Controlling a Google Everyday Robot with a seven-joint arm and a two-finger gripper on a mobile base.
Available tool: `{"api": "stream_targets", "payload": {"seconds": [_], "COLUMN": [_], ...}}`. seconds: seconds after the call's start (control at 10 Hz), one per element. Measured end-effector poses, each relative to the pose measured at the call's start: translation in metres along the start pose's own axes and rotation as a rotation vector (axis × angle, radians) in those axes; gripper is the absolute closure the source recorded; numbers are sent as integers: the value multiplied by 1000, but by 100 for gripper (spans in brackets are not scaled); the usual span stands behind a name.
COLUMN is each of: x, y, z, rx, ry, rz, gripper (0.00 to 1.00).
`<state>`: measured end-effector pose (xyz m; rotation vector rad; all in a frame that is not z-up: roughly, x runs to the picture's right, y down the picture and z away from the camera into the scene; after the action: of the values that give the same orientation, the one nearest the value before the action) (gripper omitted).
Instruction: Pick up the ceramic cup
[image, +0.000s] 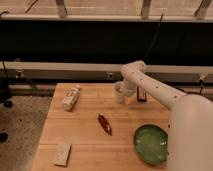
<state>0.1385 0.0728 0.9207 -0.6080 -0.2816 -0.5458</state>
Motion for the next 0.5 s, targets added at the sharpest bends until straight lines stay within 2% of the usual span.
{"api": "stream_targets", "payload": {"seconds": [0.2, 0.4, 0.5], "x": [3, 2, 2], "y": [0, -1, 2], "z": [-2, -9, -17], "rx": [17, 41, 32], "ry": [7, 3, 3], "rz": [0, -2, -2], "gripper": [99, 100, 100]}}
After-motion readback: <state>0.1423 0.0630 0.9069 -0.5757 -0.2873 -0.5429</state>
